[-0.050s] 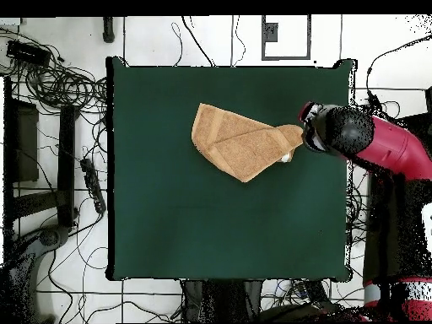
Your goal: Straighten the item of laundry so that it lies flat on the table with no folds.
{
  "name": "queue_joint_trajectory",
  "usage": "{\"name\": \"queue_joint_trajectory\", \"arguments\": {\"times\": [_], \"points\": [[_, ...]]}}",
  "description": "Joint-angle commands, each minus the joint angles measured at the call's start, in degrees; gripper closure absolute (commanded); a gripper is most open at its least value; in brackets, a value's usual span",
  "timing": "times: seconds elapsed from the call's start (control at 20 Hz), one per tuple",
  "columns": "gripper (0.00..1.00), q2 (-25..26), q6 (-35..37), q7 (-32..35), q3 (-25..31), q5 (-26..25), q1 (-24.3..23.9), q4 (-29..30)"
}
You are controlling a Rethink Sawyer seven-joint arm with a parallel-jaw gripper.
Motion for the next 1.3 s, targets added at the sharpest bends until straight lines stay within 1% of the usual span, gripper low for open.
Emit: {"name": "queue_joint_trajectory", "arguments": {"times": [0.05, 0.9, 1.3], "points": [[0.0, 5.84, -3.29, 8.33, 1.69, 0.73, 1.73, 8.57], [0.0, 6.81, -4.74, 9.01, 0.46, 1.26, 2.96, 8.25], [0.0, 8.95, -7.89, 9.36, 0.79, 0.98, 2.74, 8.32]]}}
